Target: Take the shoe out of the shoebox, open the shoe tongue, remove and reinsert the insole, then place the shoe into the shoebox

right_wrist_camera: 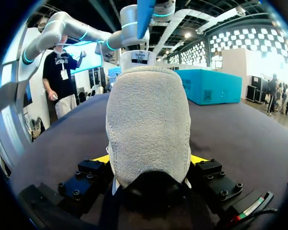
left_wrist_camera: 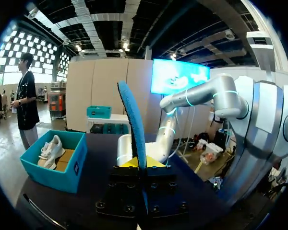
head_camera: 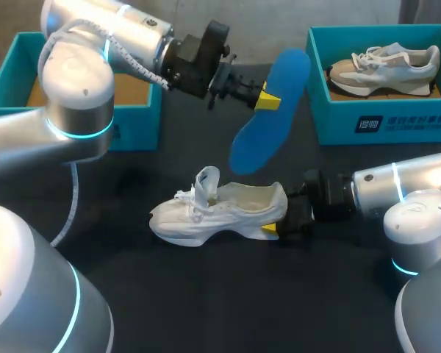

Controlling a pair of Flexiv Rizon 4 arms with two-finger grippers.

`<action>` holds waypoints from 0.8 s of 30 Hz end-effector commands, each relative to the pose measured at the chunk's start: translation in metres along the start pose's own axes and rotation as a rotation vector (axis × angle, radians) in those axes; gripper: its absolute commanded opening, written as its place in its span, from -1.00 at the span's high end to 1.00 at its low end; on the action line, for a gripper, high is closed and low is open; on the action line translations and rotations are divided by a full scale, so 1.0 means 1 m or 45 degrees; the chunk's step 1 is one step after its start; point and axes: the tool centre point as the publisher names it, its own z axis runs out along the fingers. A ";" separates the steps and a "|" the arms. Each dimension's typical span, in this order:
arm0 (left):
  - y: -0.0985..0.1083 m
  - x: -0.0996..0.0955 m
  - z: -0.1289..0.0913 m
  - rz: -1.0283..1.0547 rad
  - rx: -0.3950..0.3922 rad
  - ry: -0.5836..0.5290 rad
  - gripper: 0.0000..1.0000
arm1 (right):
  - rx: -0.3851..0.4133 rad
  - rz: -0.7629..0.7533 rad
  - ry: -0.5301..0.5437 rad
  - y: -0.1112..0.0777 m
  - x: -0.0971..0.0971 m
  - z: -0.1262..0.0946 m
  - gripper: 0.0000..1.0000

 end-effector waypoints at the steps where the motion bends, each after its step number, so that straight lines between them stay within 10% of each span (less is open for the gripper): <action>1: -0.003 0.019 -0.003 -0.051 0.081 -0.144 1.00 | 0.006 0.001 0.000 -0.002 -0.002 0.002 1.00; 24: -0.055 0.053 0.002 -0.453 0.244 -0.144 1.00 | 0.006 0.001 0.000 -0.002 -0.002 0.002 1.00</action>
